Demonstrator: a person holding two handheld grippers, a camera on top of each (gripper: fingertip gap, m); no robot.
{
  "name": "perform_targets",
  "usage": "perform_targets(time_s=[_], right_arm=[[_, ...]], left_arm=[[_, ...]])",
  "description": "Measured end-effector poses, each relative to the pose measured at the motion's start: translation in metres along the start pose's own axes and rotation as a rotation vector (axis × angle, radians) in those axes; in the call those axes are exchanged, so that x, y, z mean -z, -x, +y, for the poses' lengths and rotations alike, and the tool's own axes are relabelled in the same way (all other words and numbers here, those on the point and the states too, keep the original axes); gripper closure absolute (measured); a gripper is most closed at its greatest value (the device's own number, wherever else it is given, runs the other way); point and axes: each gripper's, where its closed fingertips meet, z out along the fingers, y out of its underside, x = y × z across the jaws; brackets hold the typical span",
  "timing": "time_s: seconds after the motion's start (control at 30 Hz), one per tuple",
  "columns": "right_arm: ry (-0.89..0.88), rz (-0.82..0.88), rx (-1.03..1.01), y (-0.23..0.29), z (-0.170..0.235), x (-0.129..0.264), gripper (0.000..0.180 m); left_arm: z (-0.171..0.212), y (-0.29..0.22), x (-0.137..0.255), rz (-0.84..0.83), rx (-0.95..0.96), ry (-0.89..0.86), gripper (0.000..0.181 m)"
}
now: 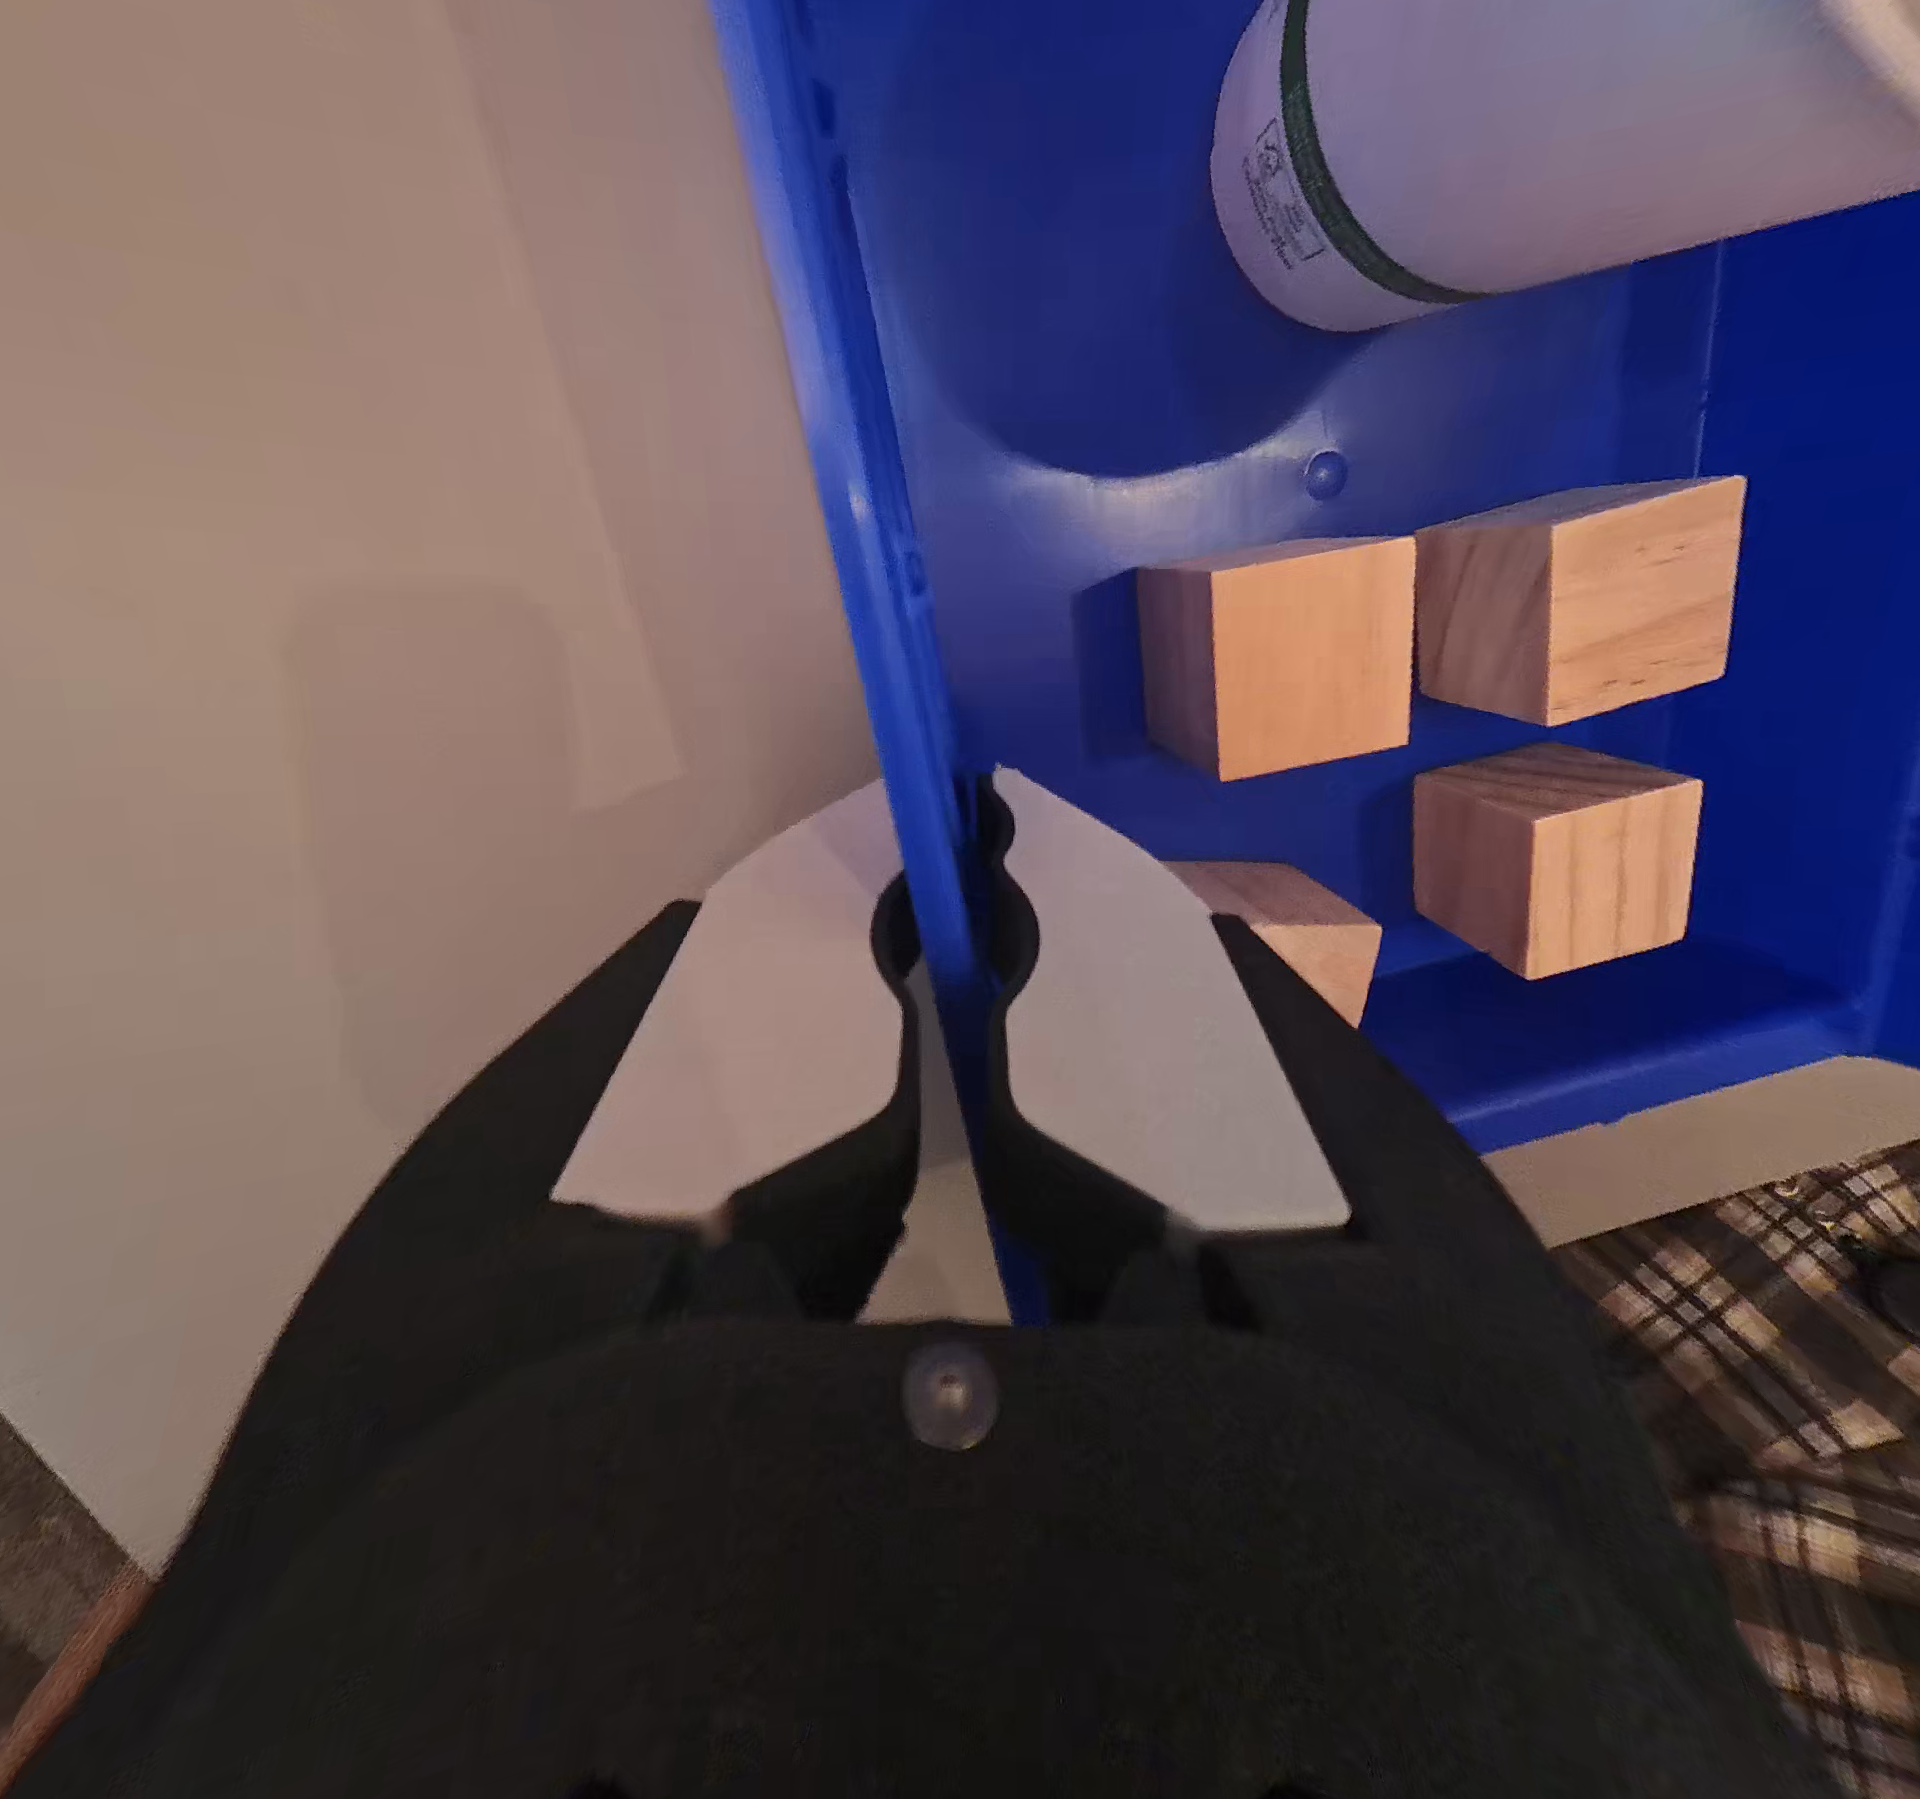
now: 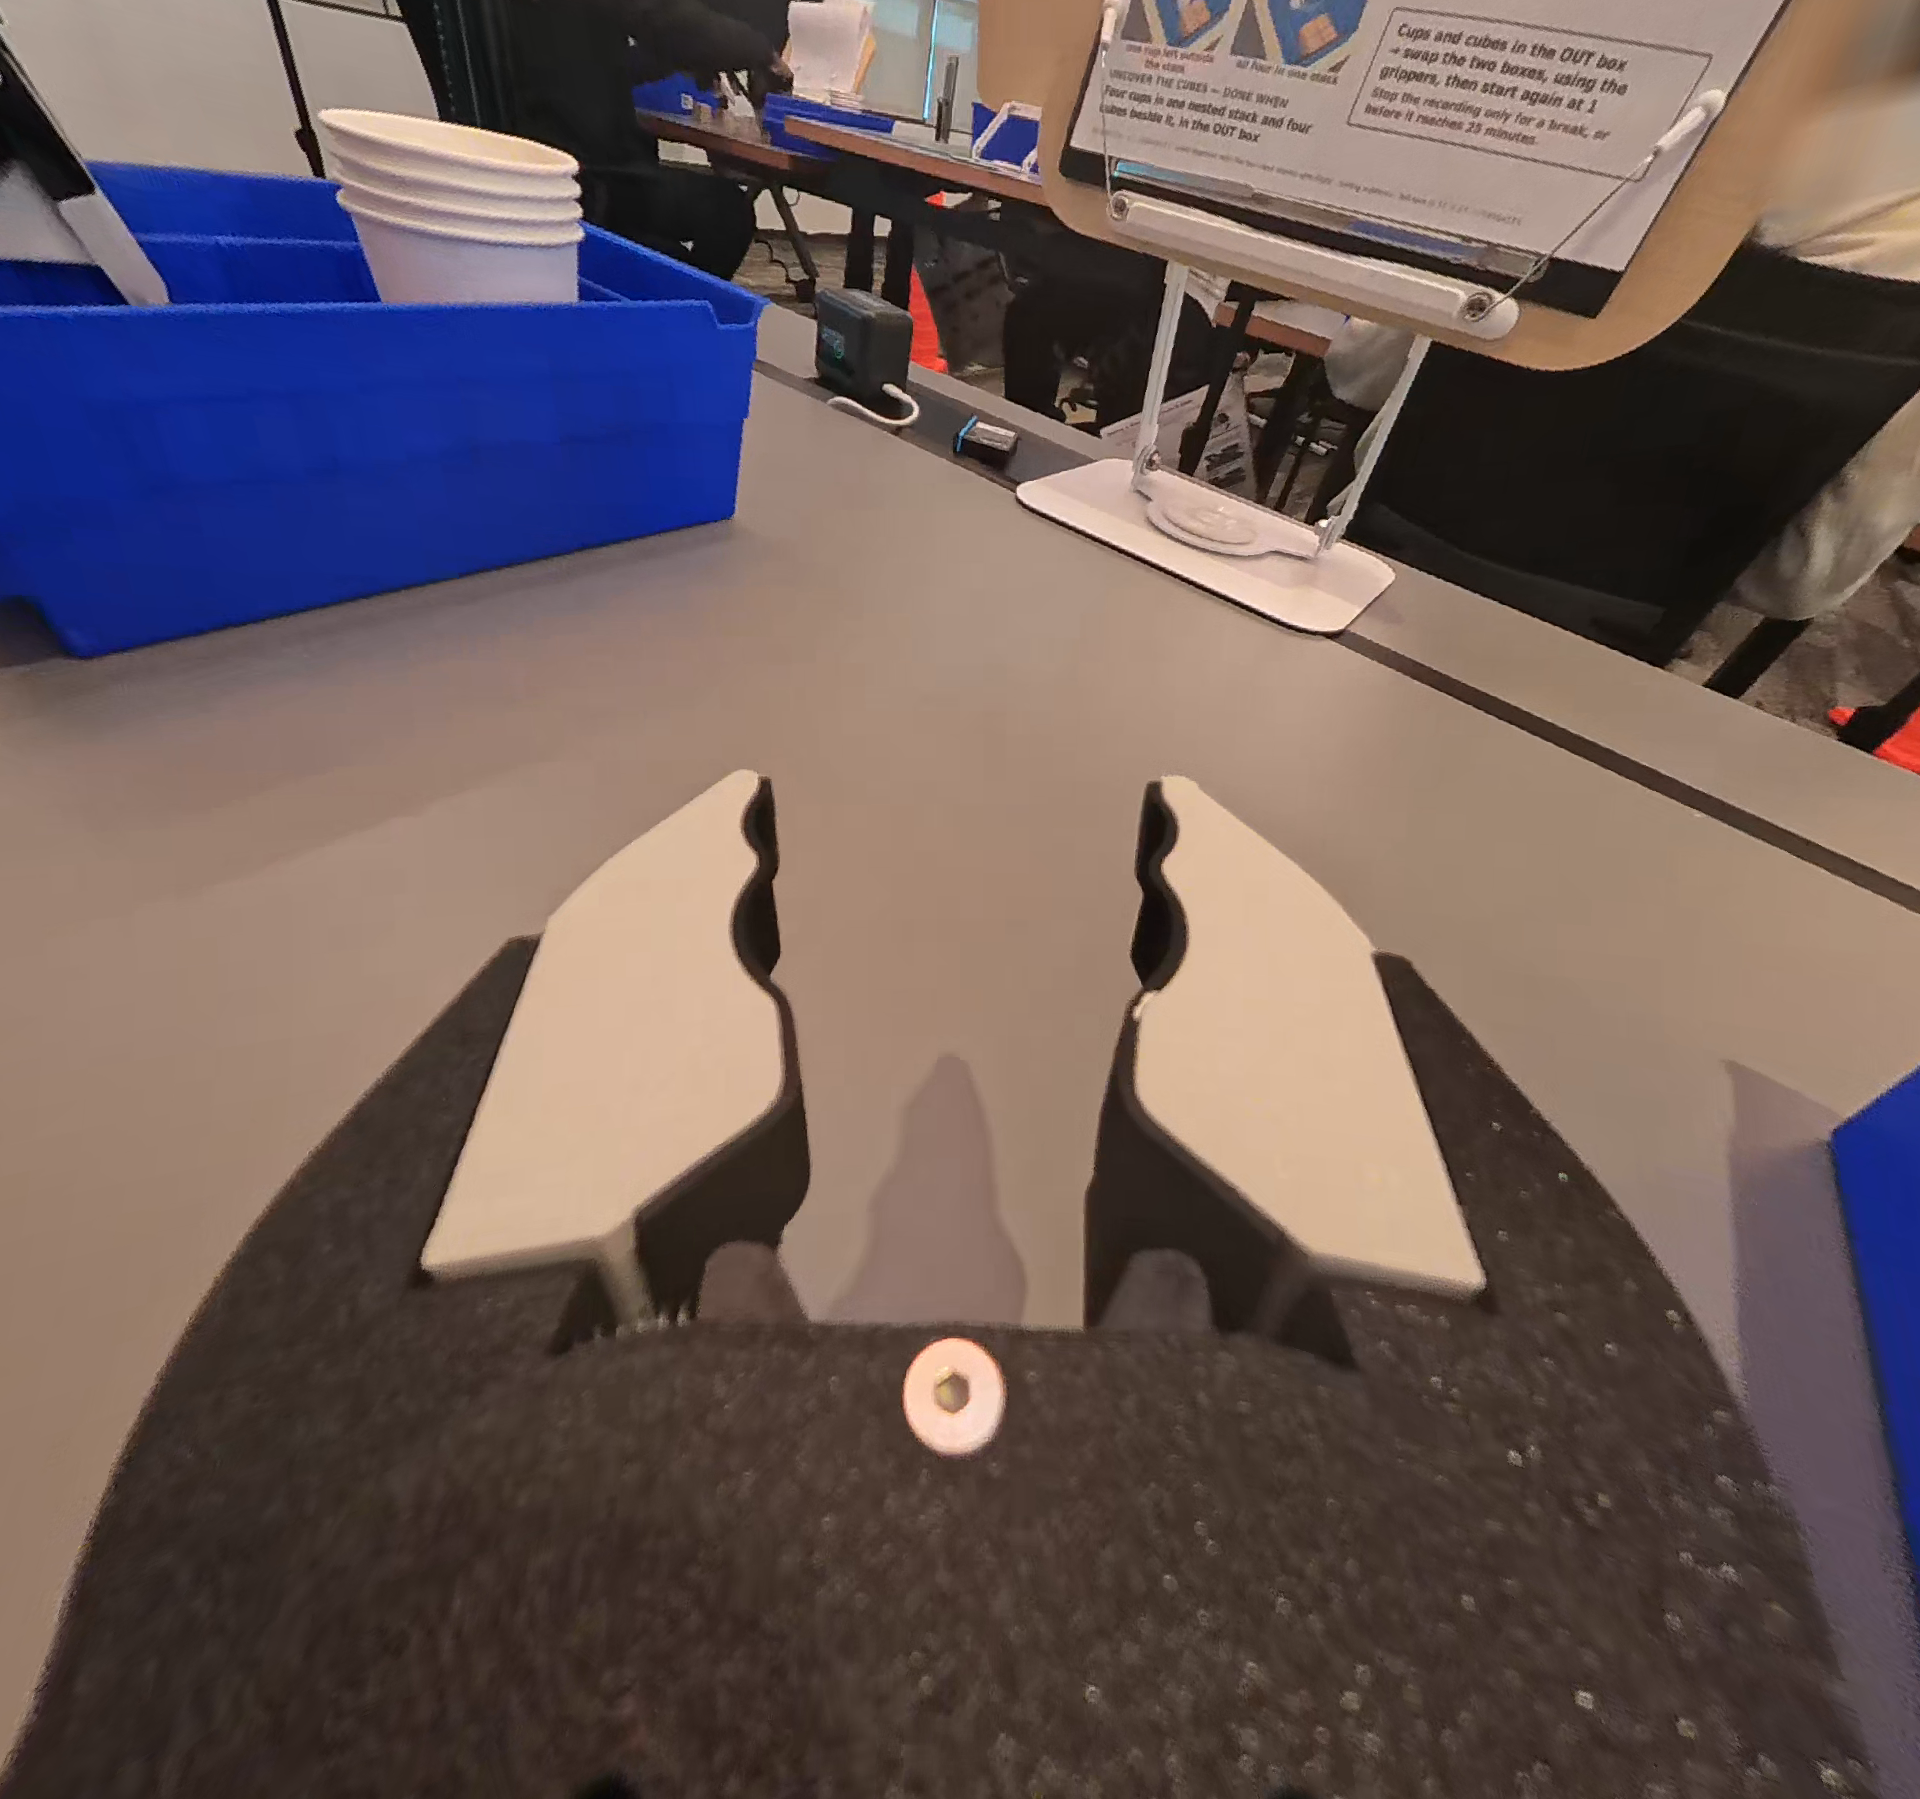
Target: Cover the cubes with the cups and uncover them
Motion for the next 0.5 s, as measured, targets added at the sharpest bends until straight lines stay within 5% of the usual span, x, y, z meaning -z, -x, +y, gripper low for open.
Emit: perform_targets(time_s=[0.5], right_arm=[[0.016,-0.056,-0.014,0.01,-0.002,-0.002,0.124]], left_arm=[[0.048,0.091,0.028,-0.01,0.208,-0.059,0.176]])
